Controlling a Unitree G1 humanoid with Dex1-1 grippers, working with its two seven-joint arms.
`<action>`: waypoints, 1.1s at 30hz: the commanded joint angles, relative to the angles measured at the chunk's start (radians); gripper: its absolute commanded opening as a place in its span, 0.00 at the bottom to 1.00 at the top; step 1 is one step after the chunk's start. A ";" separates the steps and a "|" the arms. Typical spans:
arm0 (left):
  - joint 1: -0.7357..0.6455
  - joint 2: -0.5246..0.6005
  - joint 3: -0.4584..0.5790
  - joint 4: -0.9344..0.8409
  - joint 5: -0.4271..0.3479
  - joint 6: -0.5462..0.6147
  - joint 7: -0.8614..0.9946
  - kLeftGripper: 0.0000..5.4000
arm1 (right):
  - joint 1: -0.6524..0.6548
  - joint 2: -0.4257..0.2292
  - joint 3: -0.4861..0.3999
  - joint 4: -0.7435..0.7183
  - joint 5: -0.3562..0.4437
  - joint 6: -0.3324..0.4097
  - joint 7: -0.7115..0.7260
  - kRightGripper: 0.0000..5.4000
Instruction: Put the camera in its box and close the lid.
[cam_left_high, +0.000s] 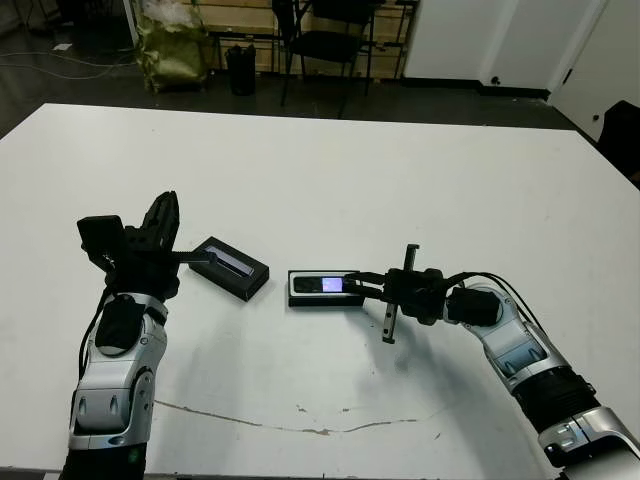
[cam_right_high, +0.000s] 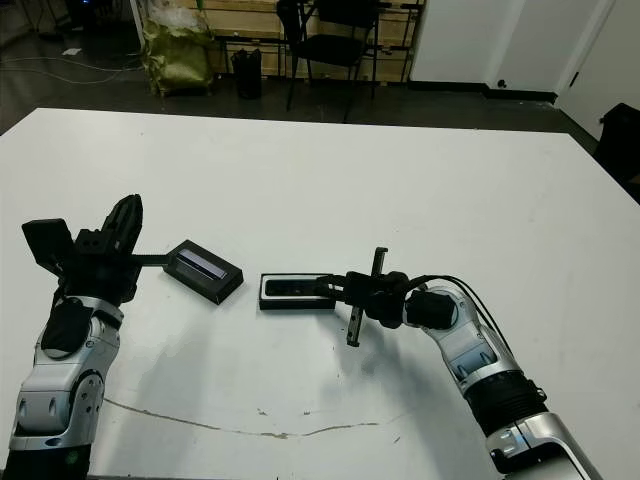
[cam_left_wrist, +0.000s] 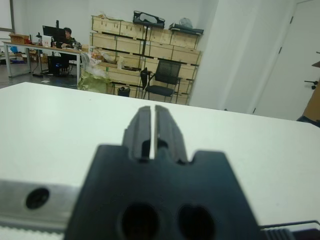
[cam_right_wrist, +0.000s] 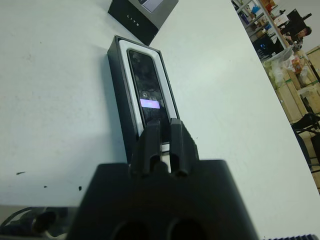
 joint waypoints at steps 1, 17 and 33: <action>0.015 0.001 0.001 0.003 -0.004 0.014 -0.001 0.00 | 0.015 -0.033 -0.002 0.013 -0.016 0.053 0.004 0.01; 0.011 0.015 0.014 0.006 -0.014 0.004 -0.027 0.00 | 0.057 -0.014 -0.246 -0.269 0.380 0.147 0.026 0.01; -0.099 0.193 0.062 0.060 0.020 0.009 -0.099 0.00 | 0.155 0.035 -0.470 -0.380 0.575 0.472 -0.278 0.24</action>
